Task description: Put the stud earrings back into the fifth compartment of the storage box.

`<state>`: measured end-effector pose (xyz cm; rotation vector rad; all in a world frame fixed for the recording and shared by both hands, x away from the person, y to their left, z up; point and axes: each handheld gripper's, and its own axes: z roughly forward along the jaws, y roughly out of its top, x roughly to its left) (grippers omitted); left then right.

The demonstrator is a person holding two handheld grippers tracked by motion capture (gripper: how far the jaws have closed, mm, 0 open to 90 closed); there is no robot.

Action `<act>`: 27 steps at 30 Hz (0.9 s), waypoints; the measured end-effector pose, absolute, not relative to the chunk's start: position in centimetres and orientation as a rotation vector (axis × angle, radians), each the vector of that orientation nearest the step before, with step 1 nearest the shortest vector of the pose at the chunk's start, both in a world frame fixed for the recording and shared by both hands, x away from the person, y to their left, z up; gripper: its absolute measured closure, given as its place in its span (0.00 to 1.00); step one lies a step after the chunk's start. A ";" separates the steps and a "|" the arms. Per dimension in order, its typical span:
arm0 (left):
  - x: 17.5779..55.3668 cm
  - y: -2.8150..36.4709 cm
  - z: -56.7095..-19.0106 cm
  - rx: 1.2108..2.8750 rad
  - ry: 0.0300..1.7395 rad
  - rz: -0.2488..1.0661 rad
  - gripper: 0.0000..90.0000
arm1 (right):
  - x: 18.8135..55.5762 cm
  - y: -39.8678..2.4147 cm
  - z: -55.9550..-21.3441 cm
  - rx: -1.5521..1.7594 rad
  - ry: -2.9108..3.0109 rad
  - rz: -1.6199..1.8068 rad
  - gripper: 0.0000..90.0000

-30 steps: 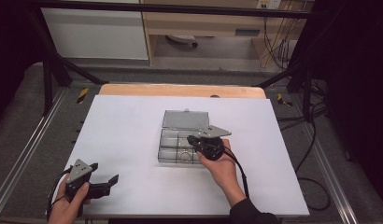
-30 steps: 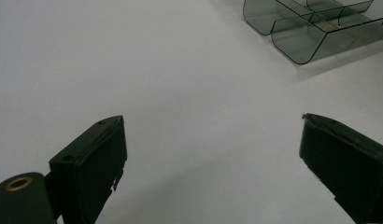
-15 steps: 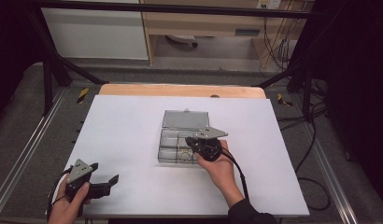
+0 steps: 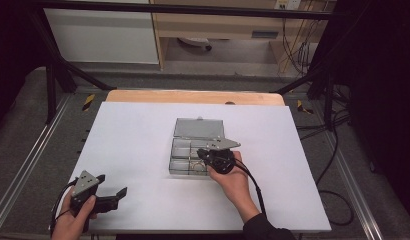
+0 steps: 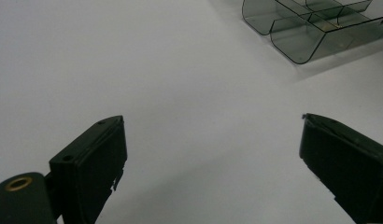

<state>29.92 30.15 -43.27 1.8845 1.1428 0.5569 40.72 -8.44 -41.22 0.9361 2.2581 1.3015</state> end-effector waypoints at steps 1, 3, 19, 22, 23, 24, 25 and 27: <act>29.9 30.1 -43.3 1.885 1.143 0.557 0.08 | 40.7 -8.4 -41.3 0.936 2.260 1.298 0.96; 29.9 30.1 -43.3 1.885 1.142 0.556 0.08 | 40.7 -8.4 -41.3 0.937 2.265 1.294 0.96; 29.9 30.1 -43.3 1.885 1.142 0.556 0.08 | 40.7 -8.1 -42.0 0.944 2.281 1.264 0.96; 29.9 30.1 -43.3 1.885 1.141 0.556 0.08 | 40.7 -8.1 -42.0 0.944 2.284 1.260 0.96; 29.9 30.1 -43.3 1.885 1.142 0.556 0.08 | 40.7 -8.0 -42.0 0.945 2.284 1.260 0.96; 29.9 30.1 -43.3 1.885 1.141 0.556 0.08 | 40.7 -8.0 -42.0 0.947 2.287 1.260 0.96; 29.9 30.1 -43.3 1.885 1.141 0.556 0.08 | 40.7 -8.0 -42.1 0.945 2.288 1.259 0.96; 29.9 30.1 -43.3 1.885 1.141 0.556 0.08 | 40.7 -8.0 -42.1 0.942 2.288 1.257 0.96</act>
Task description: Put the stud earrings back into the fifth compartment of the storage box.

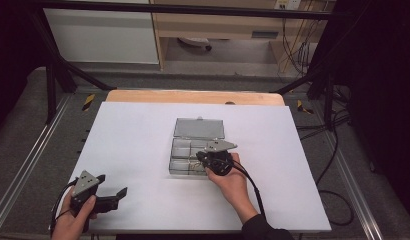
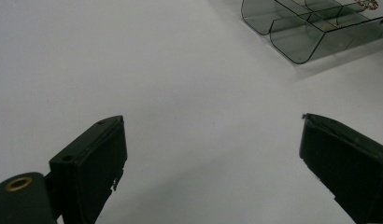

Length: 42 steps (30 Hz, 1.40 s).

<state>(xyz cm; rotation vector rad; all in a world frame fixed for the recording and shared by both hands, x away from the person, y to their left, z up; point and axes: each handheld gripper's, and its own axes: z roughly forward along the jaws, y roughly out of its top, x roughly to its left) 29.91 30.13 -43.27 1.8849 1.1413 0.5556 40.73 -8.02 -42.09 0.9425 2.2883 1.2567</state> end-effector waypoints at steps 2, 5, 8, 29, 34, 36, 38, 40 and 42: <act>29.9 30.1 -43.3 1.885 1.141 0.556 0.08 | 40.7 -8.0 -42.1 0.945 2.288 1.256 0.96; 29.9 30.1 -43.3 1.885 1.141 0.555 0.08 | 40.7 -8.1 -42.1 0.947 2.291 1.253 0.96; 29.9 30.1 -43.3 1.885 1.141 0.555 0.08 | 40.7 -8.0 -42.3 0.952 2.296 1.250 0.97; 29.9 30.1 -43.2 1.885 1.139 0.557 0.08 | 40.4 -8.4 -41.6 0.965 2.264 1.281 0.83; 29.9 30.1 -43.2 1.884 1.138 0.559 0.08 | 40.2 -9.3 -40.7 1.010 2.210 1.333 0.58; 29.9 30.1 -43.2 1.883 1.138 0.559 0.08 | 40.1 -9.9 -40.3 1.025 2.185 1.344 0.49; 29.9 30.1 -43.2 1.883 1.138 0.558 0.08 | 40.0 -10.5 -39.8 1.041 2.155 1.351 0.41; 29.9 30.1 -43.2 1.880 1.139 0.559 0.08 | 40.0 -11.3 -39.4 1.058 2.133 1.364 0.34; 29.9 30.1 -43.2 1.880 1.138 0.559 0.08 | 39.9 -11.9 -39.1 1.073 2.121 1.367 0.28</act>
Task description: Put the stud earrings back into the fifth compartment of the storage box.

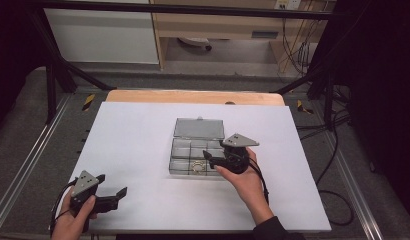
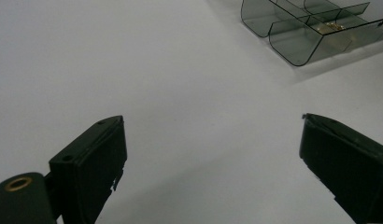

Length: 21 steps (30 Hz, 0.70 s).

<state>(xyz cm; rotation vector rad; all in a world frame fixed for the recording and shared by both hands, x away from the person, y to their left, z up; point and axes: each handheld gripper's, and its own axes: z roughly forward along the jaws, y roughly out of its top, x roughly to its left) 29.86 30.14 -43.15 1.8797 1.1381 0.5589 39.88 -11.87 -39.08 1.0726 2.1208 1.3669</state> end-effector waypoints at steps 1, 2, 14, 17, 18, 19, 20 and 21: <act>29.9 30.2 -43.1 1.882 1.138 0.565 0.08 | 39.8 -12.3 -38.9 1.076 2.113 1.368 0.25; 29.9 30.2 -43.1 1.881 1.138 0.565 0.08 | 39.7 -12.7 -38.7 1.083 2.107 1.373 0.23; 29.8 30.2 -43.0 1.856 1.138 0.555 0.08 | 38.4 -17.2 -37.7 1.086 2.002 1.412 0.04; 29.7 30.2 -43.0 1.853 1.139 0.555 0.08 | 37.9 -18.5 -37.7 1.111 1.982 1.400 0.05; 29.7 30.2 -42.9 1.852 1.139 0.556 0.08 | 37.8 -19.0 -37.8 1.116 1.970 1.405 0.05; 29.7 30.2 -42.9 1.850 1.140 0.555 0.08 | 37.6 -19.4 -37.9 1.121 1.964 1.404 0.05; 29.7 30.2 -42.9 1.849 1.141 0.554 0.08 | 37.4 -19.9 -37.9 1.129 1.961 1.402 0.05; 29.7 30.2 -42.9 1.846 1.142 0.553 0.08 | 37.2 -20.3 -38.0 1.135 1.959 1.395 0.05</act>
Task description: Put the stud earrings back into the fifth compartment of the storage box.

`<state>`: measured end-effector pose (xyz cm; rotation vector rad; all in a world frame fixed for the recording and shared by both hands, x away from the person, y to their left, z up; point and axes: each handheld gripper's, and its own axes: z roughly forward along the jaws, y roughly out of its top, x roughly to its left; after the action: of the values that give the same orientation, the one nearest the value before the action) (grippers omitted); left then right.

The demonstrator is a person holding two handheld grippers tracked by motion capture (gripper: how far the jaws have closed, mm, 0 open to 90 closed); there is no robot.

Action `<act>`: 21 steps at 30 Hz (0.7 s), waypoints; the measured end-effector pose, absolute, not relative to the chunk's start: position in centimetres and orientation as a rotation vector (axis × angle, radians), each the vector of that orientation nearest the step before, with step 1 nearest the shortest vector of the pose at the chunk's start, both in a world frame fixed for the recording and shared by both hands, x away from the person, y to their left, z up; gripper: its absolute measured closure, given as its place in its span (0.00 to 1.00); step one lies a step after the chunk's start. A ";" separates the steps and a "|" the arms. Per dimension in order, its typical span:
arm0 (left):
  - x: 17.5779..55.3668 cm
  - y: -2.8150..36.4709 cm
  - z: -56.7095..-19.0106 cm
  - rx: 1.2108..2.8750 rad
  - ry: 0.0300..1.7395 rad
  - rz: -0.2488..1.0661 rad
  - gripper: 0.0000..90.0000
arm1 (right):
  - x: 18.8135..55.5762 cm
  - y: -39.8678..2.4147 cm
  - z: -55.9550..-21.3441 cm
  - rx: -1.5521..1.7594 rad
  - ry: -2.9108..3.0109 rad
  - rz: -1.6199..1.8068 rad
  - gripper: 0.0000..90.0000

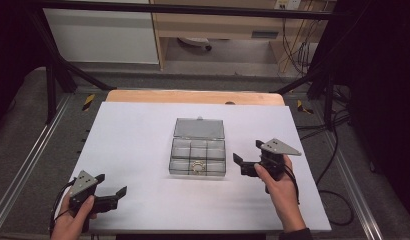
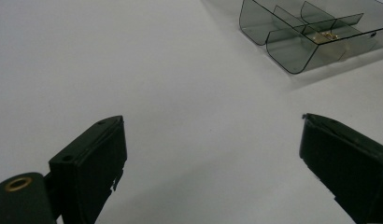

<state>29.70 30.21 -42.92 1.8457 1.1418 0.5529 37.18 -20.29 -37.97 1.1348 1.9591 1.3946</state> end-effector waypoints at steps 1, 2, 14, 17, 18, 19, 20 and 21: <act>29.7 30.2 -42.9 1.841 1.143 0.552 0.08 | 37.0 -20.7 -38.0 1.146 1.955 1.386 0.05; 29.7 30.3 -42.9 1.838 1.144 0.554 0.08 | 36.8 -21.1 -38.2 1.159 1.947 1.381 0.06; 29.6 30.2 -42.9 1.830 1.131 0.552 0.08 | 35.4 -25.2 -40.7 1.266 1.917 1.296 0.07; 29.6 30.2 -42.9 1.832 1.132 0.551 0.08 | 35.2 -25.8 -41.3 1.291 1.909 1.272 0.07; 29.7 30.2 -42.9 1.832 1.132 0.548 0.08 | 35.2 -26.0 -41.5 1.294 1.916 1.259 0.07; 29.7 30.2 -42.9 1.832 1.133 0.548 0.08 | 35.1 -26.1 -41.7 1.299 1.916 1.252 0.06; 29.7 30.2 -42.9 1.832 1.134 0.547 0.08 | 35.1 -26.3 -42.0 1.308 1.921 1.249 0.06; 29.7 30.2 -42.9 1.833 1.134 0.548 0.08 | 35.2 -26.4 -42.2 1.316 1.924 1.243 0.06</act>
<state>29.67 30.20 -42.91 1.8327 1.1344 0.5476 35.19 -26.37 -42.24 1.3159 1.9241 1.2429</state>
